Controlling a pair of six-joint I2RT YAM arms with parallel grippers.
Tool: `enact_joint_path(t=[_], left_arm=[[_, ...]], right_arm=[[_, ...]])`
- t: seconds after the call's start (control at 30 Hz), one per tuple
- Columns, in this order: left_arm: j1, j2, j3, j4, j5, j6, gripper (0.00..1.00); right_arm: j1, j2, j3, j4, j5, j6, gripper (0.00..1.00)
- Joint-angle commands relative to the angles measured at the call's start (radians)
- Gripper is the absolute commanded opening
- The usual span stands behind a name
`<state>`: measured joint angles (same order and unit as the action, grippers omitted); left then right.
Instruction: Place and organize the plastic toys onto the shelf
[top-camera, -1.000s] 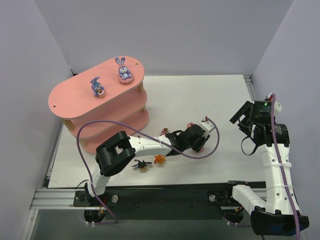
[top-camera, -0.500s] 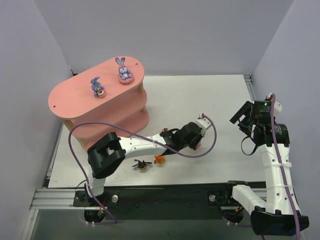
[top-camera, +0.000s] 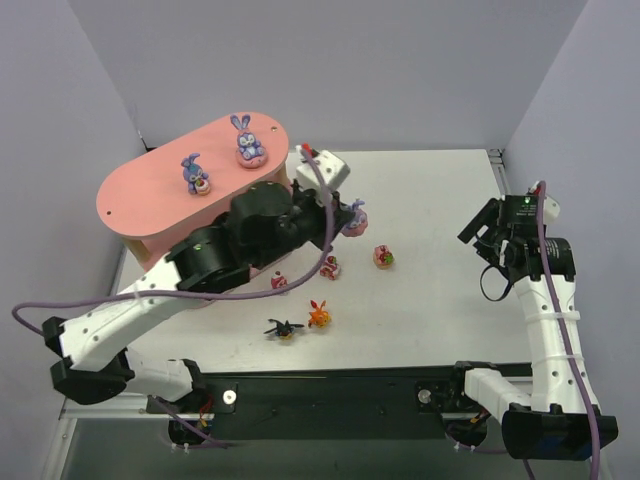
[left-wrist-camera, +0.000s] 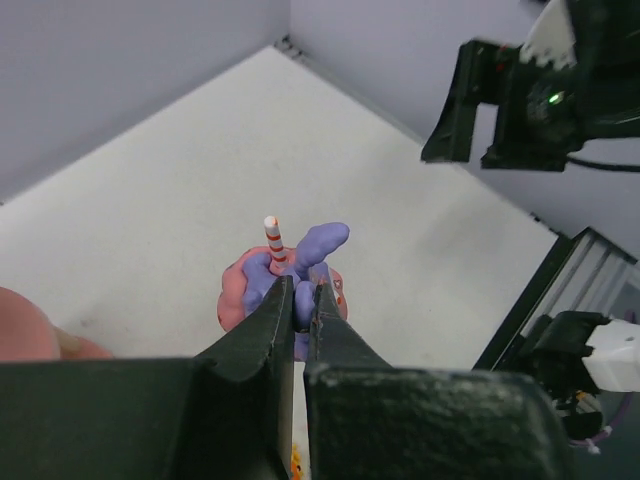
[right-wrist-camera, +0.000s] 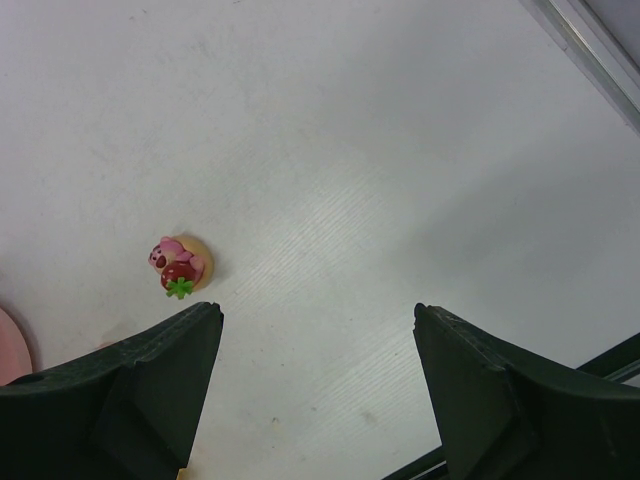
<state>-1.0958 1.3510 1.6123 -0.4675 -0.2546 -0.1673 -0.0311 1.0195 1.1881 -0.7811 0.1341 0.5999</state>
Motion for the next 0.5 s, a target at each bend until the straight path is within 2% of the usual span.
enact_joint_path(t=[0.0,0.1,0.17,0.23,0.27,0.37,0.47], left_arm=[[-0.030,-0.093,0.139,-0.192,-0.015,0.038,0.00],[-0.059,-0.141,0.185,-0.238,-0.049,0.066,0.00],[-0.061,-0.170,0.224,-0.296,-0.135,0.069,0.00],[-0.061,-0.206,0.242,-0.335,-0.225,0.090,0.00],[-0.061,-0.219,0.259,-0.367,-0.367,0.092,0.00],[-0.061,-0.274,0.264,-0.393,-0.550,0.120,0.00],[-0.061,-0.325,0.248,-0.385,-0.629,0.161,0.00]], right_arm=[[0.011,0.020,0.036,0.002,0.004,0.001,0.80],[0.017,0.031,0.038,0.006,0.001,0.001,0.80],[0.022,0.036,0.041,0.006,-0.001,0.003,0.79],[0.023,0.040,0.039,0.008,-0.004,0.003,0.79],[0.025,0.040,0.039,0.008,-0.002,0.003,0.79],[0.025,0.045,0.036,0.011,0.001,0.001,0.79],[0.025,0.054,0.042,0.016,-0.001,-0.006,0.79]])
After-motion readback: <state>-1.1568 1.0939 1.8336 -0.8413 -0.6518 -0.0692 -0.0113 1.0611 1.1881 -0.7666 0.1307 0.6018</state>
